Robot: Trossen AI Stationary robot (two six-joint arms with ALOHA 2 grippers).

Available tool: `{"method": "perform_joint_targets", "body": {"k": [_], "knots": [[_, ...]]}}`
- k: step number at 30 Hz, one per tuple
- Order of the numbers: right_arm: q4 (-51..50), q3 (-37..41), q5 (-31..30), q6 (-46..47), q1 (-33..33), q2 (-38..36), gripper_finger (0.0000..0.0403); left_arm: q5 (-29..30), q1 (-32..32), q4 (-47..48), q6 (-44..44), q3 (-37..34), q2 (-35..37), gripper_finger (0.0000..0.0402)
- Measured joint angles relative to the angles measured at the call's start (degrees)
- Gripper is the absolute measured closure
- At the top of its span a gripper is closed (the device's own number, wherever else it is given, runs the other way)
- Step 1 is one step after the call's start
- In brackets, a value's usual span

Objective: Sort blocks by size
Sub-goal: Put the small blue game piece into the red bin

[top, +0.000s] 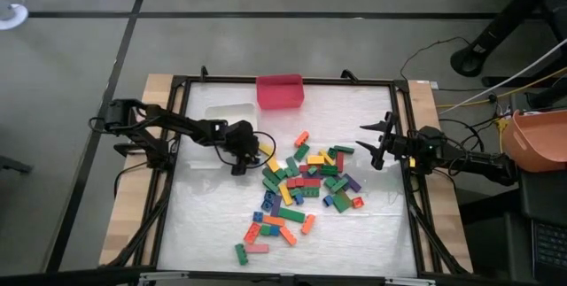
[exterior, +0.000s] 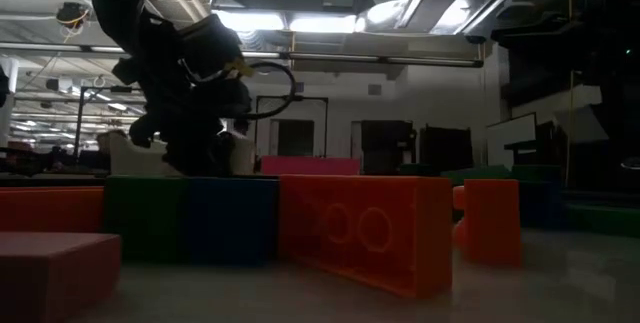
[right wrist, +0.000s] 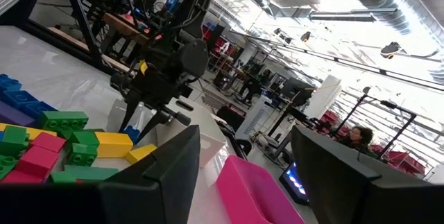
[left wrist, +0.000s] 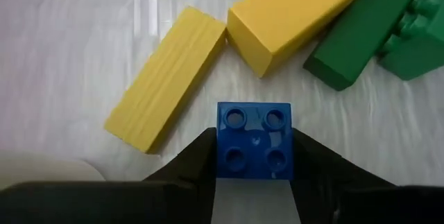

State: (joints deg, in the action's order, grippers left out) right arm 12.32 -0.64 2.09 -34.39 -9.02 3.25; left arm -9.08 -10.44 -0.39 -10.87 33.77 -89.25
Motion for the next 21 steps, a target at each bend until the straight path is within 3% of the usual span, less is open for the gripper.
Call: {"method": "perform_joint_targets", "body": {"k": [14,21], "knots": [[0.0,0.0,-0.1,0.0,0.0,0.0,0.0178,-3.7,-1.8,-1.0,0.5,7.6,4.7,0.0279],[-0.6,0.0,-0.2,3.8,0.0,0.0,0.0178,5.7,-9.1,-11.7,-3.0,8.8,4.7,0.0274]]}}
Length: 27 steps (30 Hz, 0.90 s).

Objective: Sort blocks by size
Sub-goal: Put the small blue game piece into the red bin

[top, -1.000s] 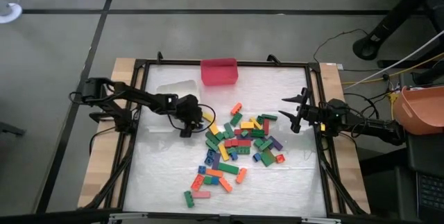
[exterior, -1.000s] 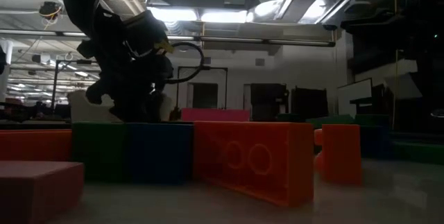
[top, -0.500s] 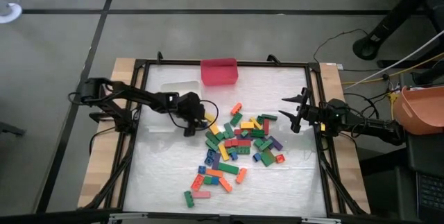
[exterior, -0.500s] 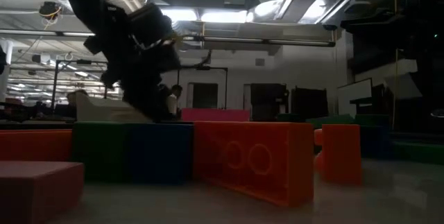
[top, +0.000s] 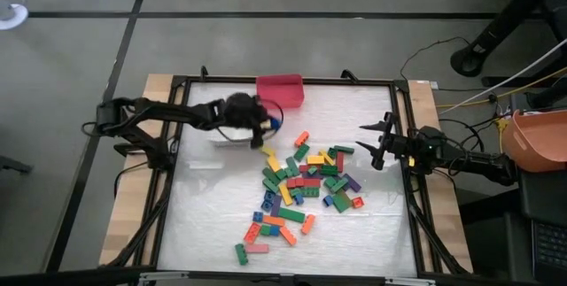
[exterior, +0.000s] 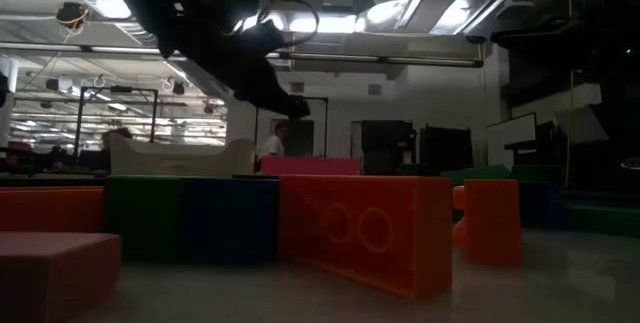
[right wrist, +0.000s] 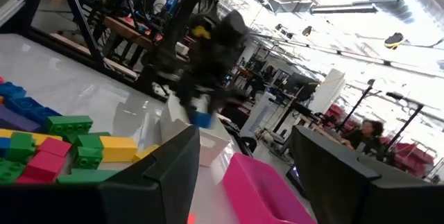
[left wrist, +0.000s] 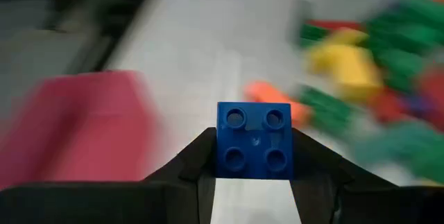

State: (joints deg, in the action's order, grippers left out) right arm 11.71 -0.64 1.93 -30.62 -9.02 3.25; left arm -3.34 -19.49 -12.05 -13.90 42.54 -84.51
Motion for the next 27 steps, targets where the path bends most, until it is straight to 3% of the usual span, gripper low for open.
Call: {"method": "perform_joint_targets", "body": {"k": [3,12,19,27], "knots": [[-1.9,0.0,0.0,2.2,0.0,0.0,0.0178,2.4,-4.4,-4.3,-0.2,0.0,0.0,0.0273],[-8.4,0.0,-0.1,5.3,0.0,0.0,0.0178,2.6,-14.9,-11.1,-2.9,0.0,-4.3,0.0267],[-8.9,0.0,-0.2,5.3,0.0,0.0,0.0178,2.6,-17.1,-17.5,-2.4,0.0,-9.6,0.0235],[-9.0,0.0,0.0,5.3,0.0,0.7,0.0178,2.6,-17.0,-17.5,0.5,0.0,-10.7,0.0191]]}}
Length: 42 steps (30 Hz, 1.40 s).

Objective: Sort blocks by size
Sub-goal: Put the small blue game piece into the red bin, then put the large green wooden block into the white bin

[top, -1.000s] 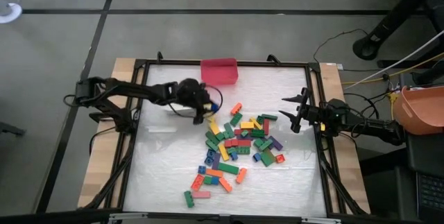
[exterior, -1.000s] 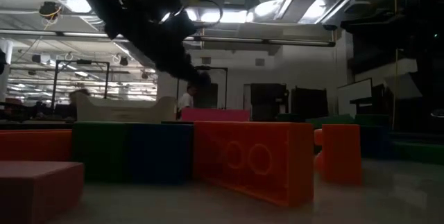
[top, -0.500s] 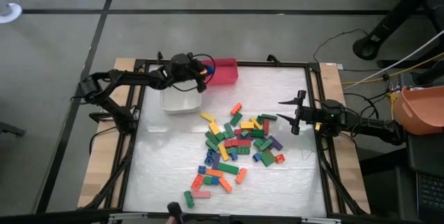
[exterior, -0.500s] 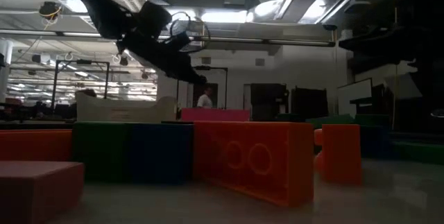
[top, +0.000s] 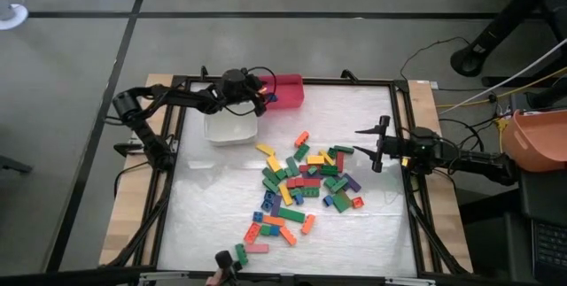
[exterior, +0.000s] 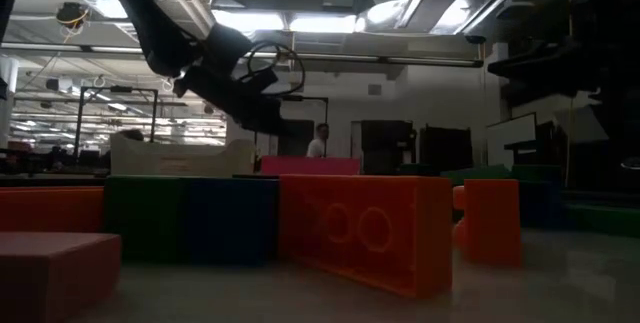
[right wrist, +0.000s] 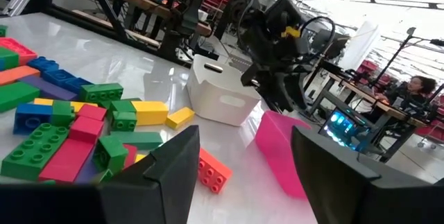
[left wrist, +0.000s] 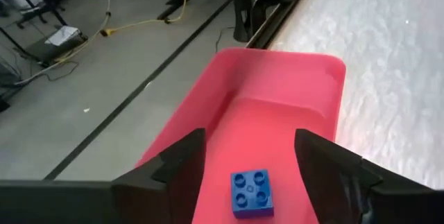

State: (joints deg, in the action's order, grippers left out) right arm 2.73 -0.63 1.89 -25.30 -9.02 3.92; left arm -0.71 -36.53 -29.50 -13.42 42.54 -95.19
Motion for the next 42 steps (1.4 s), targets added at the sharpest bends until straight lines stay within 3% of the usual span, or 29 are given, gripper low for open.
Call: {"method": "perform_joint_targets", "body": {"k": [12,27,42], "knots": [[-4.8,-2.6,-4.6,1.8,0.0,11.5,0.0178,-0.1,0.1,-0.3,2.6,0.0,0.5,0.0183],[-6.5,-4.6,-6.4,13.1,0.0,27.4,0.0178,-0.1,0.1,-0.2,4.4,0.0,0.5,0.0183],[-5.8,-4.7,-3.5,16.1,0.0,29.2,0.0178,-0.1,0.1,0.2,4.5,0.0,0.6,0.0183]]}}
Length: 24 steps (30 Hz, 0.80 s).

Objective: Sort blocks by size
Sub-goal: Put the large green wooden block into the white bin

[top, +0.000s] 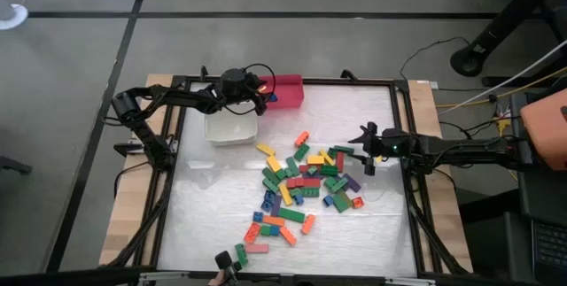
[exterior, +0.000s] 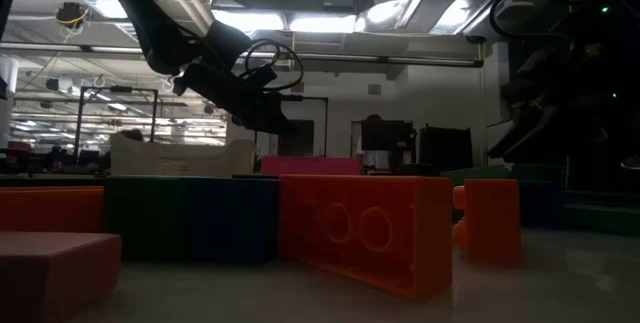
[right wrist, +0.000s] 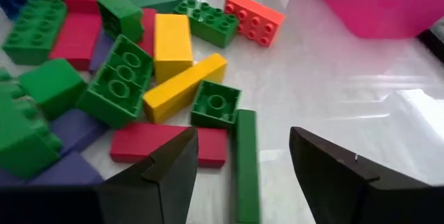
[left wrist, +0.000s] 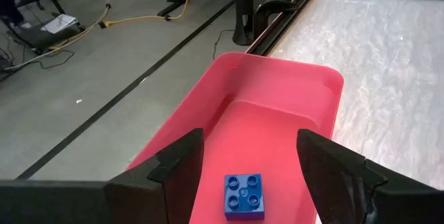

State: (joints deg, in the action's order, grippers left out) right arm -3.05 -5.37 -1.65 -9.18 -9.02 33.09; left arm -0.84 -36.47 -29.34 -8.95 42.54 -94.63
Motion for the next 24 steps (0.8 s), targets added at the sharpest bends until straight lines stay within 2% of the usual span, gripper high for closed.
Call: {"method": "perform_joint_targets", "body": {"k": [7,13,18,24], "knots": [[0.0,0.0,0.9,1.9,0.0,3.1,0.0178,0.0,0.0,0.2,0.0,0.0,0.0,0.0183],[0.1,0.0,4.2,4.7,0.0,5.8,0.0178,0.0,0.0,0.2,0.0,0.0,0.0,0.0183],[0.2,0.0,-0.7,4.9,0.0,7.3,0.0178,0.0,0.0,0.2,0.0,0.0,0.0,0.0183],[0.1,0.0,-1.4,5.1,0.0,10.3,0.018,0.0,0.0,0.5,0.0,0.0,0.0,0.0183]]}}
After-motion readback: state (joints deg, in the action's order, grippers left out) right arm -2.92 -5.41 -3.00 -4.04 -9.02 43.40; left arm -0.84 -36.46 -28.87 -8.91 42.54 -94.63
